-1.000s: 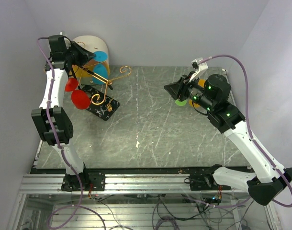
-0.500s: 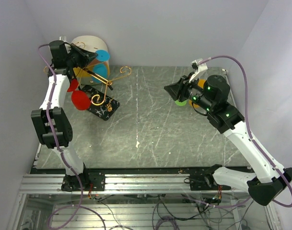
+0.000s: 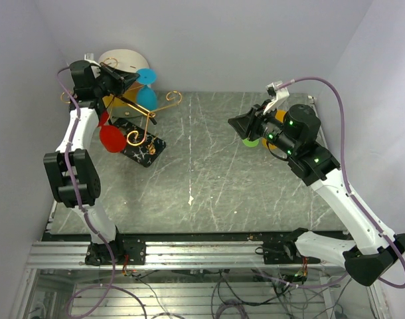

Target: Take the wine glass off the wine glass rack

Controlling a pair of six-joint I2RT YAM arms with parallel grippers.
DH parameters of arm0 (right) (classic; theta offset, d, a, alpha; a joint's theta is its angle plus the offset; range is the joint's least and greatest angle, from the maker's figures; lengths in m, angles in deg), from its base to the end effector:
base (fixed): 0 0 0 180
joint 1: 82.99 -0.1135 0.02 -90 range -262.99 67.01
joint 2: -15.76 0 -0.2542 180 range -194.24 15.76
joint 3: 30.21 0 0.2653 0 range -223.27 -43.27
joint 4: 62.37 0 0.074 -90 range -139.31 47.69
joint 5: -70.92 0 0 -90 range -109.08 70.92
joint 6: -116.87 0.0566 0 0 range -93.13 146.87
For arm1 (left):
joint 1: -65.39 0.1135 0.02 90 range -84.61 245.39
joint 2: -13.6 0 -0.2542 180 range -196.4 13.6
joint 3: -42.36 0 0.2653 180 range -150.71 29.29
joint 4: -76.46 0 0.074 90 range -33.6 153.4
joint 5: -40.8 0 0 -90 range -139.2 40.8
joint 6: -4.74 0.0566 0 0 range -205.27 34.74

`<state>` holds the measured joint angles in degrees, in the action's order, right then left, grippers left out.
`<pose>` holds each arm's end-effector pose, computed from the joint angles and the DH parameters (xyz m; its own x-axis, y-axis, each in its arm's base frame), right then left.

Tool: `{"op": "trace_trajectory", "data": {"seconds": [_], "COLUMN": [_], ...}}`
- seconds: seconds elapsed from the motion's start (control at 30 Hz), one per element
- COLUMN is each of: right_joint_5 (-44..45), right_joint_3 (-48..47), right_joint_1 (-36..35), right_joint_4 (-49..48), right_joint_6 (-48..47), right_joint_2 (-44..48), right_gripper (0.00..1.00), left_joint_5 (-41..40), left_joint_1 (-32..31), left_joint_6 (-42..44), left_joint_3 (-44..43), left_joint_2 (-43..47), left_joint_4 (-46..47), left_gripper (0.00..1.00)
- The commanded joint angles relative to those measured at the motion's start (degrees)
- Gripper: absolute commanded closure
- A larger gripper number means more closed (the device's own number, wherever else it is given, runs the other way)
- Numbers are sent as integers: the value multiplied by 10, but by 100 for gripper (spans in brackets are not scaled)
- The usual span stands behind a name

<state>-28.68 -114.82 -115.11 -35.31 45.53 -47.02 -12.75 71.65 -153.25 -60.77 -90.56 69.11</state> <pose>0.2315 0.1565 0.4264 -0.2859 0.1930 -0.9386 -0.6053 0.7230 0.3330 0.4666 0.0174 0.3378 -0.5147 -0.8067 -0.2905 0.0518 0.3089 -0.9497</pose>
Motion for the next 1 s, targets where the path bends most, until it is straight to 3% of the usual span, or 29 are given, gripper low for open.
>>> {"op": "trace_trajectory", "data": {"seconds": [0.0,0.23,0.97], "right_joint_5": [6,6,8], "right_joint_3": [4,6,10], "right_joint_1": [-2,-2,-2], "right_joint_4": [-15,-18,-21], "right_joint_6": [2,2,2], "right_joint_2": [9,10,8], "right_gripper": [68,68,68], "left_joint_5": [7,-22,-91], "left_joint_1": [-1,6,65], "left_joint_6": [33,85,105], "left_joint_3": [-7,-12,-25], "left_joint_2": [48,77,114], "left_joint_4": [-34,-107,-143], "left_gripper": [93,93,93]}}
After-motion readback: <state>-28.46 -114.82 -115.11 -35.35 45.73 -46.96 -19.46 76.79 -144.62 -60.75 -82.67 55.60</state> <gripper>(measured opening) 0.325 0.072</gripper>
